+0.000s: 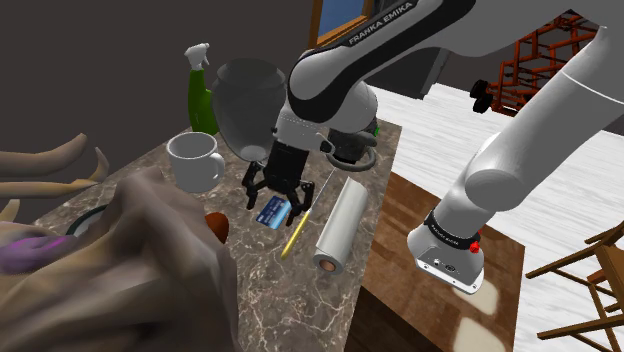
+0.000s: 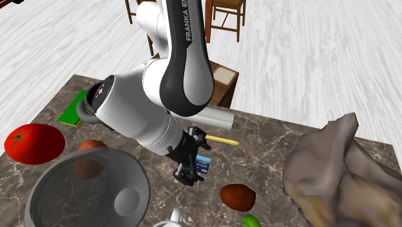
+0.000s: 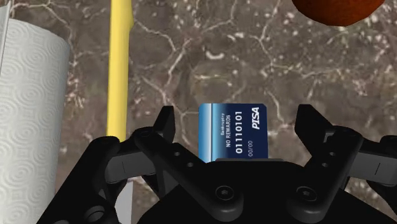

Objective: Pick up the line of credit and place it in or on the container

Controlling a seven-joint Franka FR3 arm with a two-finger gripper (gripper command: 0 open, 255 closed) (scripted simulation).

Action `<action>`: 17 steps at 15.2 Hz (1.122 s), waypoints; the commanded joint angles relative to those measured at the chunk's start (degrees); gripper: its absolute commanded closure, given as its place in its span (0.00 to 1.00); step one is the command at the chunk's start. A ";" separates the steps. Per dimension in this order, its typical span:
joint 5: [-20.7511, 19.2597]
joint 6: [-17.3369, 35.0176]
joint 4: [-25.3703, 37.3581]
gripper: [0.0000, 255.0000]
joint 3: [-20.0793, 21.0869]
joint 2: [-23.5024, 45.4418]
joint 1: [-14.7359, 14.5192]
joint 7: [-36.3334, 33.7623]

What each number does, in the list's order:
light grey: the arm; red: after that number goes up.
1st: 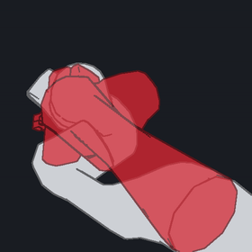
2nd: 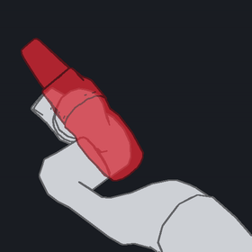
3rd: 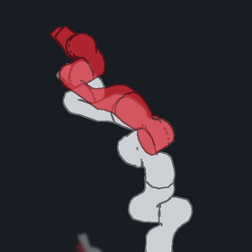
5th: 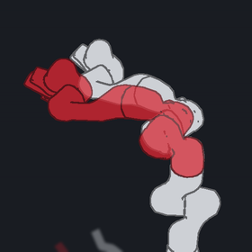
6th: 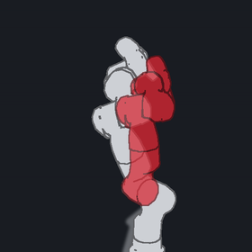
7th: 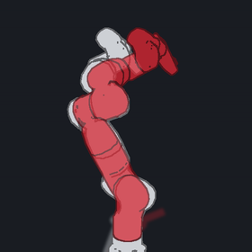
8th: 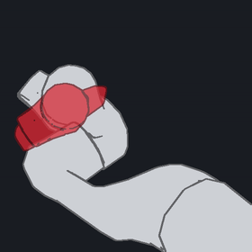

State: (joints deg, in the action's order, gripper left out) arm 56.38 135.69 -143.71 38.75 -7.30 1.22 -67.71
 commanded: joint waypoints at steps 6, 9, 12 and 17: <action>0.05 0.15 -0.01 1.00 0.06 0.10 -0.04 0.01; 0.05 0.14 -0.01 1.00 0.06 0.08 -0.04 0.01; 0.05 0.15 0.00 1.00 0.06 0.10 -0.04 0.01; -0.37 -1.58 0.29 1.00 -0.26 -1.50 0.05 -0.97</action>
State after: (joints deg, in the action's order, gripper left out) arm 56.23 134.84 -143.58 38.63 -8.19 1.22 -68.26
